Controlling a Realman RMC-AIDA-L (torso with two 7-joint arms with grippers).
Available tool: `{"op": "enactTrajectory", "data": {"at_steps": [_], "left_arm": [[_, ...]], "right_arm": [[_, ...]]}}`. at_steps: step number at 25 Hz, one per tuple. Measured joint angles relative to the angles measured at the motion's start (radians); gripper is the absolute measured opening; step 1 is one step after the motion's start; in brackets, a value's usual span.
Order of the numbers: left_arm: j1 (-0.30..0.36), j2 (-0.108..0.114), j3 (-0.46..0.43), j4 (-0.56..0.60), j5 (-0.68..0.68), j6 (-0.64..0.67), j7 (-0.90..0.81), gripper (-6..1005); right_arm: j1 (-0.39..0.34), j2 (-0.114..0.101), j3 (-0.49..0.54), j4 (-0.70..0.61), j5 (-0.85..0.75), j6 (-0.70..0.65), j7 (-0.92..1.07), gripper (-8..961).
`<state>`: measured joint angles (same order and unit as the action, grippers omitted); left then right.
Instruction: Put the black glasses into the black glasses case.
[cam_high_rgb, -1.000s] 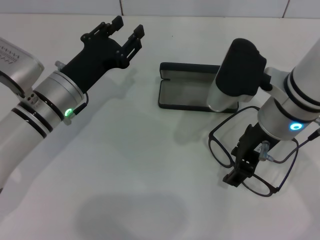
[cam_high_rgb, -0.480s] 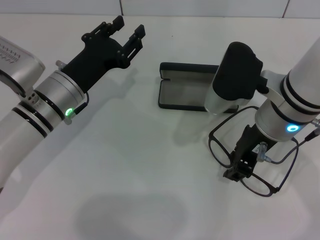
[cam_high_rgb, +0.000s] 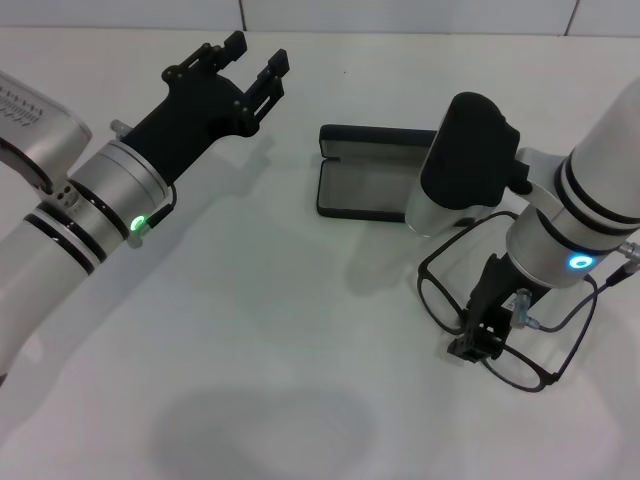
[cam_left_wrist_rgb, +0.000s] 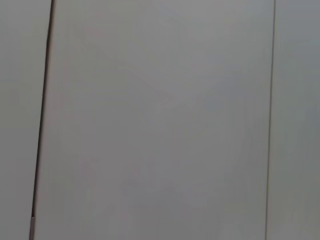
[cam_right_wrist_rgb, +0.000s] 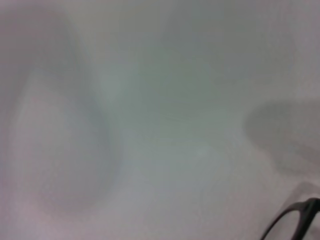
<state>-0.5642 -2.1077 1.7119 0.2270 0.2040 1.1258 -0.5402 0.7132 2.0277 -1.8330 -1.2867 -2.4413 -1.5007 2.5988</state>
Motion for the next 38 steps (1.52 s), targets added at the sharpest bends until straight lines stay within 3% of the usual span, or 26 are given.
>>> {"op": "enactTrajectory", "data": {"at_steps": [3,17,24,31,32,36,38], "left_arm": [[0.000,0.000,0.000,0.000,0.000,0.000,0.006,557],[0.009,0.000,0.025,0.006,-0.004,0.002,-0.001,557],[0.018,0.000,0.025,0.004,-0.046,0.008,-0.017,557],[0.027,0.007,0.066,0.012,-0.040,0.068,-0.120,554],[0.027,0.009,0.066,0.012,-0.028,0.085,-0.135,553],[0.022,0.018,0.065,0.012,0.037,0.151,-0.205,546],[0.012,0.039,0.060,0.012,0.095,0.215,-0.279,546]], "right_arm": [[0.000,0.000,0.000,0.000,0.002,0.000,0.000,374],[0.005,-0.006,0.044,-0.022,0.007,-0.060,-0.028,117],[0.001,-0.009,0.072,-0.031,0.002,-0.085,-0.069,117],[-0.074,-0.008,0.268,-0.142,0.063,-0.193,-0.185,117],[-0.105,-0.008,0.381,-0.166,0.131,-0.247,-0.259,117],[-0.138,-0.009,0.528,-0.169,0.226,-0.319,-0.364,117],[-0.152,-0.008,0.629,-0.164,0.291,-0.373,-0.434,117]]}}
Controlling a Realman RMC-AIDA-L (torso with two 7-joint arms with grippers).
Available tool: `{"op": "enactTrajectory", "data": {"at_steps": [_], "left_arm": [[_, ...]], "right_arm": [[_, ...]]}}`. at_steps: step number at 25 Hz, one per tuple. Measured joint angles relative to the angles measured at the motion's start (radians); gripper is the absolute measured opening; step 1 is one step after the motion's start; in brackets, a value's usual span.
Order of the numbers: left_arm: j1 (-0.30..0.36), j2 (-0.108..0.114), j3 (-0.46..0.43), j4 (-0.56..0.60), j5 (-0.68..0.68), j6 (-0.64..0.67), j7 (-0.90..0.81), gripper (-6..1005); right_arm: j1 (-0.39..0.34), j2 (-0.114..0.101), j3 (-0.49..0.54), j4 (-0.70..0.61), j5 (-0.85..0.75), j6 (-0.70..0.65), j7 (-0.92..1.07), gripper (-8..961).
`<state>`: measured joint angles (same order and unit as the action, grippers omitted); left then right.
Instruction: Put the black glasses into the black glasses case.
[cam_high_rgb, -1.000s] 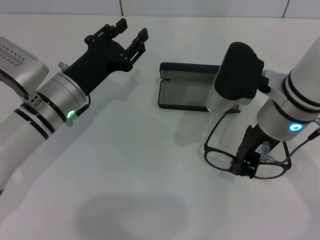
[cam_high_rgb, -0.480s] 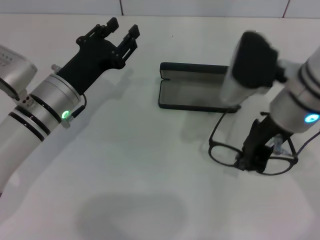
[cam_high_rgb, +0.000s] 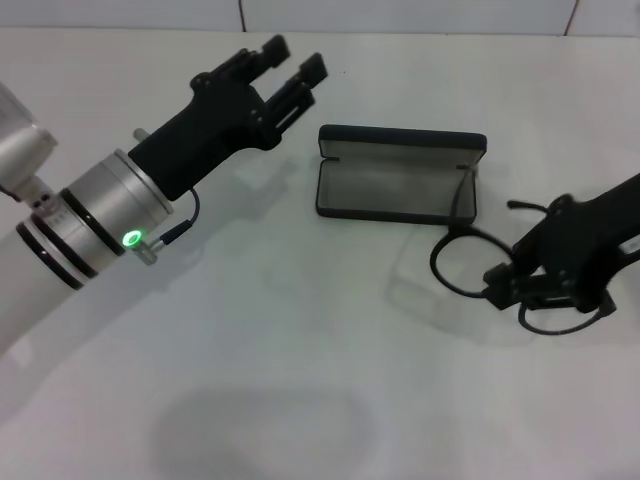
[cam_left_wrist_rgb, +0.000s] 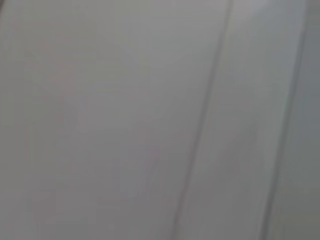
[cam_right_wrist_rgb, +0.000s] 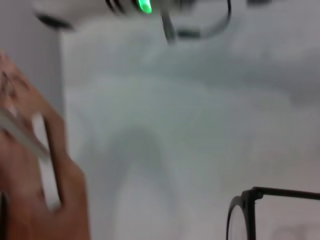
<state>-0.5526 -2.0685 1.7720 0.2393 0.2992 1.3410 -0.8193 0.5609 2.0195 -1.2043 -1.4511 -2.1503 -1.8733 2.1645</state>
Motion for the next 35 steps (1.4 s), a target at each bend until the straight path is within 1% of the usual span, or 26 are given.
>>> {"op": "enactTrajectory", "data": {"at_steps": [1,5,8,13,14,16,18,22,26,29,35], "left_arm": [[0.000,0.000,0.000,0.000,0.000,0.000,0.000,546],[-0.028,0.038,-0.001,0.000,0.051,0.101,-0.109,547],[-0.056,0.057,-0.001,0.001,0.083,0.159,-0.172,547],[-0.123,0.085,-0.003,0.003,0.165,0.190,-0.323,548],[-0.133,0.088,-0.003,0.003,0.179,0.190,-0.341,548],[-0.151,0.091,-0.003,0.003,0.206,0.190,-0.364,547],[-0.168,0.091,-0.003,0.003,0.224,0.191,-0.385,547],[-0.196,0.088,-0.002,0.005,0.232,0.193,-0.413,546],[-0.207,0.091,-0.001,0.048,0.256,0.194,-0.466,547],[-0.220,0.090,-0.009,0.078,0.317,0.189,-0.517,548],[-0.263,0.084,-0.008,0.068,0.428,0.171,-0.613,547]], "right_arm": [[-0.006,0.000,0.034,0.003,0.024,-0.020,-0.030,117],[-0.044,0.001,0.130,0.023,0.109,-0.082,-0.185,117],[-0.079,0.005,0.177,0.056,0.159,-0.090,-0.325,117],[-0.145,0.003,0.243,0.194,0.308,-0.079,-0.675,117],[-0.158,0.003,0.257,0.227,0.339,-0.074,-0.748,117],[-0.181,0.002,0.272,0.279,0.382,-0.055,-0.865,117],[-0.200,0.002,0.270,0.325,0.406,-0.004,-0.963,117],[-0.203,0.004,0.260,0.379,0.409,0.086,-1.037,117],[-0.186,0.004,0.245,0.429,0.408,0.148,-1.094,117],[-0.181,0.005,0.207,0.442,0.412,0.185,-1.146,117],[-0.178,0.006,0.107,0.429,0.455,0.274,-1.212,118]]}}
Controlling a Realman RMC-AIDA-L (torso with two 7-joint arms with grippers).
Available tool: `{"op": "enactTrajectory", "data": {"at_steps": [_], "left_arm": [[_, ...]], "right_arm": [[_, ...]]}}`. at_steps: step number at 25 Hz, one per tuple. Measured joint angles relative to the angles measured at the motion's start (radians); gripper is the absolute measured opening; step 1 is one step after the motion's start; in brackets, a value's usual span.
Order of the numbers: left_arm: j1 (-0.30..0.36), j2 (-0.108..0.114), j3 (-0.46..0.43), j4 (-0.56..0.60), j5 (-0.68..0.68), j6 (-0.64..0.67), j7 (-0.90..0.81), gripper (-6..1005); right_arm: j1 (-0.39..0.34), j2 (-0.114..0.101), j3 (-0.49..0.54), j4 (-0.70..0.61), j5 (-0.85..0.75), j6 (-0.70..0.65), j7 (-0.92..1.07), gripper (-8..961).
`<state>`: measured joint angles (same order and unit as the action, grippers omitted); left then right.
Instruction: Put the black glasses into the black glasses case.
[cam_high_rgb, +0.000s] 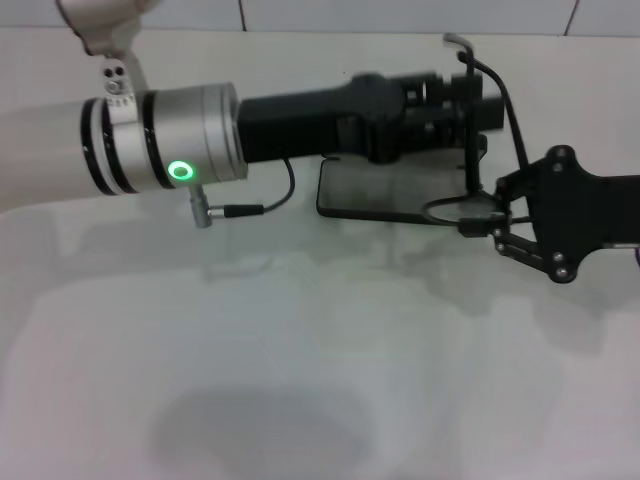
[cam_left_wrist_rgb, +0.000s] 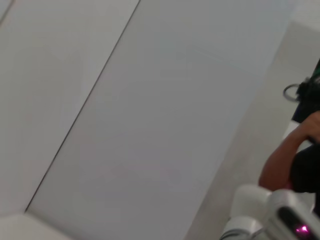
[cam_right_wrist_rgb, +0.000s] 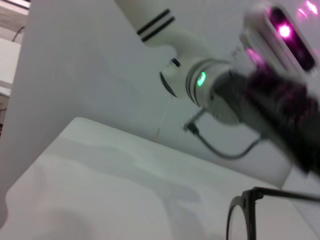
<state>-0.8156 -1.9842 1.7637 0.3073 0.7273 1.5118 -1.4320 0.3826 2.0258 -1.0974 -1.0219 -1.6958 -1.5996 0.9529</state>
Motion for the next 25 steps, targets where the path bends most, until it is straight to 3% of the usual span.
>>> {"op": "enactTrajectory", "data": {"at_steps": [6,25], "left_arm": [[-0.008,-0.013,0.000,0.002,0.038,-0.096,-0.077,548],[-0.056,-0.026,0.004,0.010,0.121,-0.093,-0.113,547]], "right_arm": [[-0.024,0.001,-0.033,-0.003,0.069,0.008,-0.093,118],[-0.045,0.000,-0.034,-0.009,0.090,0.015,-0.169,118]]}}
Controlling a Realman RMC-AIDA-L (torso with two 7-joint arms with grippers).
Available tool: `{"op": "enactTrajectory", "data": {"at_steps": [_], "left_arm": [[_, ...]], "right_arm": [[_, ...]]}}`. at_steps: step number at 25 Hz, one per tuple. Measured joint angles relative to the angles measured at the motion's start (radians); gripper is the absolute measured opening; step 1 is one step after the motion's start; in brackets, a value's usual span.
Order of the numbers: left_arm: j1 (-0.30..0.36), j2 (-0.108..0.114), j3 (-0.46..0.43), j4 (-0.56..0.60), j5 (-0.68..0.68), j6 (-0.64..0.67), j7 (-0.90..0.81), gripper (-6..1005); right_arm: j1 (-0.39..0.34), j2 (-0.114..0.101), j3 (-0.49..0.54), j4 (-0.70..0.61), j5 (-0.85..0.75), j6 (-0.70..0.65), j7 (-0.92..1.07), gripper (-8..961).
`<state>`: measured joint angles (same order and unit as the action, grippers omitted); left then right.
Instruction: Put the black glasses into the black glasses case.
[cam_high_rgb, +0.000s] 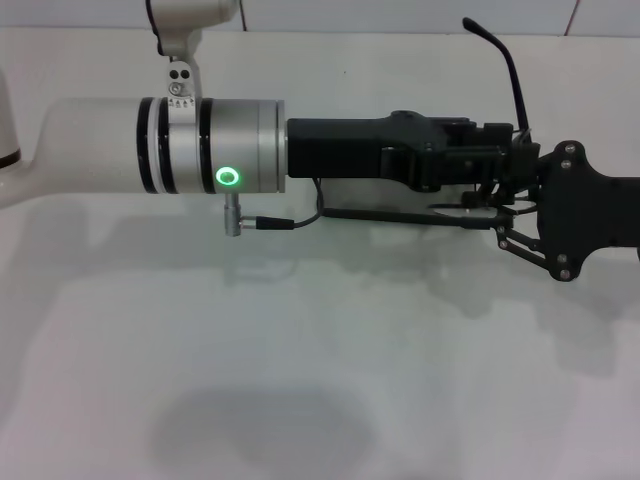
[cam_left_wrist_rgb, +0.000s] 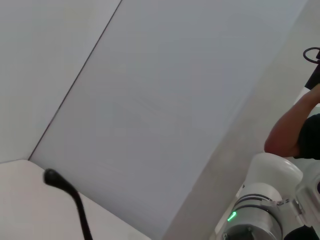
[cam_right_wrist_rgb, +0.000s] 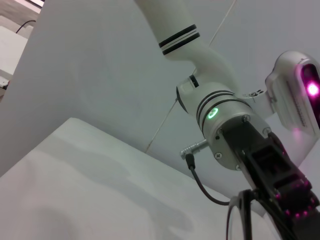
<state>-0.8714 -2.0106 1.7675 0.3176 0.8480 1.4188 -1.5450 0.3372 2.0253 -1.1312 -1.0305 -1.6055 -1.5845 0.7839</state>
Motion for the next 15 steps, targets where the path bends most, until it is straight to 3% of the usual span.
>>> {"op": "enactTrajectory", "data": {"at_steps": [9,15], "left_arm": [[0.000,-0.001,-0.007,0.000,0.006,0.000,0.000,547],[0.025,0.002,-0.099,0.000,0.009,0.000,0.007,547]], "right_arm": [[-0.009,0.001,-0.001,0.003,0.009,0.000,-0.029,118],[-0.018,0.001,0.000,0.007,0.013,-0.002,-0.040,118]]}}
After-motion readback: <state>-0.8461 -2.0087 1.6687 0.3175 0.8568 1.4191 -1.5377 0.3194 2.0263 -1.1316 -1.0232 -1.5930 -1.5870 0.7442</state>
